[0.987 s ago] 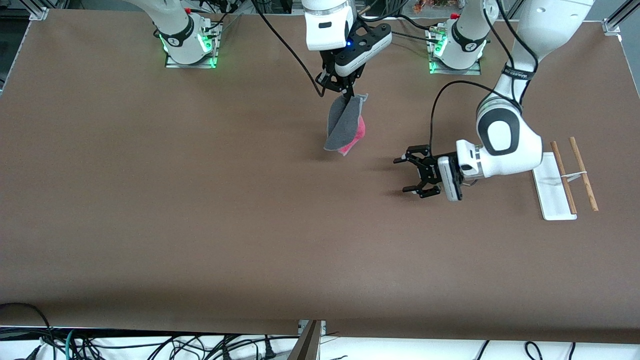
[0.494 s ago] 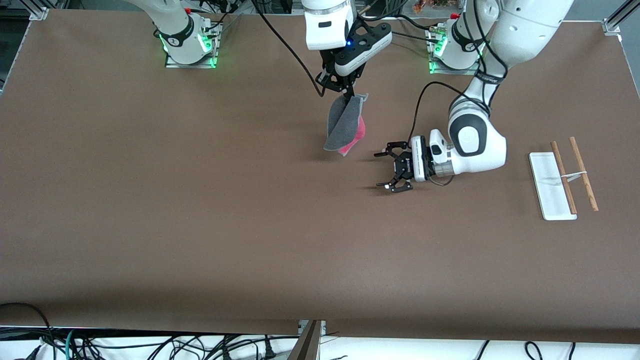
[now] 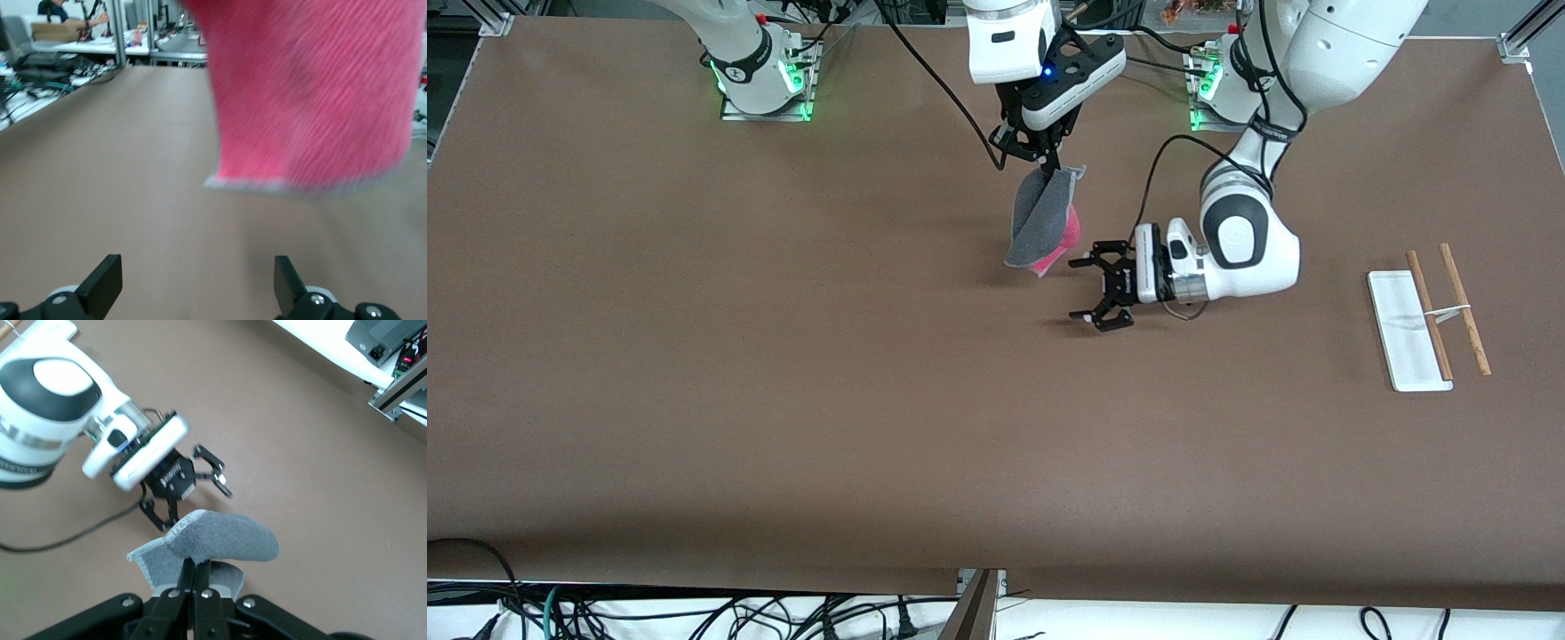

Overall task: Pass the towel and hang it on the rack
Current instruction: 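Move the left gripper from the rack toward the hanging towel, then grasp the towel's pink edge with the left gripper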

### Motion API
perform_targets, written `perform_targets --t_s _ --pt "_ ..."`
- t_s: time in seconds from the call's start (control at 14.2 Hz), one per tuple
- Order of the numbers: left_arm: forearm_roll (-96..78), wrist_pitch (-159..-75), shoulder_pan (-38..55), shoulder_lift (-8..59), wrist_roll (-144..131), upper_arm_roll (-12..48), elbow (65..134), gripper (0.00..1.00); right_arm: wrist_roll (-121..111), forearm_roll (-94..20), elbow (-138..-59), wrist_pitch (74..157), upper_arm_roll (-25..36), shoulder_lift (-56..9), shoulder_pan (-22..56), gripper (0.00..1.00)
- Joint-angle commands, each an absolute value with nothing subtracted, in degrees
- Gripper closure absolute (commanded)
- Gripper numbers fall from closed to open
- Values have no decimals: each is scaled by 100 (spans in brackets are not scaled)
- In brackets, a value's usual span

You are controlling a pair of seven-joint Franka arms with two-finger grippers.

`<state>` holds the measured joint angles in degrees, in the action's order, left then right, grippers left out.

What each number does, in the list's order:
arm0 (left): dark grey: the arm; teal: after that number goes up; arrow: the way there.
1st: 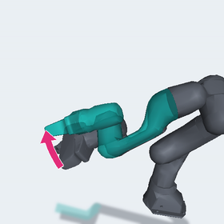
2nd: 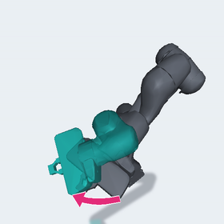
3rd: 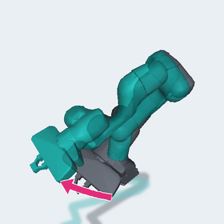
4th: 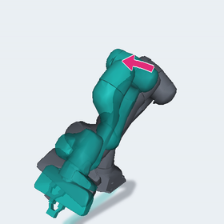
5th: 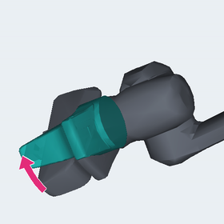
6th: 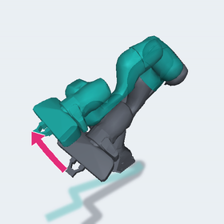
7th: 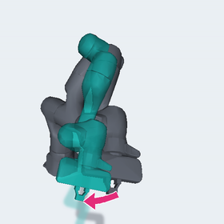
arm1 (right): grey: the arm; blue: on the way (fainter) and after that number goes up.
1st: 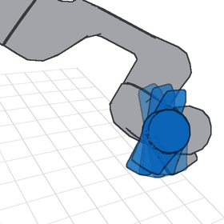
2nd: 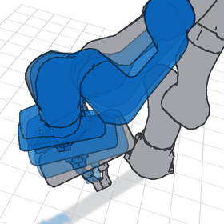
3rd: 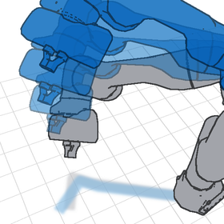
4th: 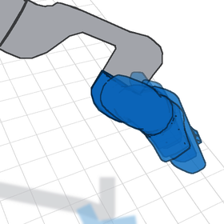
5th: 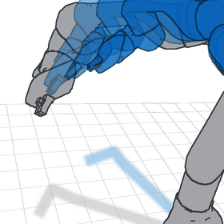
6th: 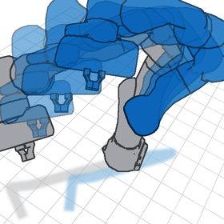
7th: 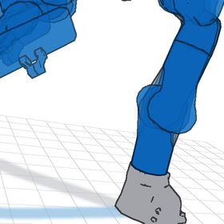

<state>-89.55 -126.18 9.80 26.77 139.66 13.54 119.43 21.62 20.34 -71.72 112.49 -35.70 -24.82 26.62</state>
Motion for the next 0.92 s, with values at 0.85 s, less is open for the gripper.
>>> perform_targets --t_s 0.85 --pt "-9167 -12964 1222 2180 14097 1433 12094 22 2109 2030 -7058 11707 -3560 -2839 2698 100"
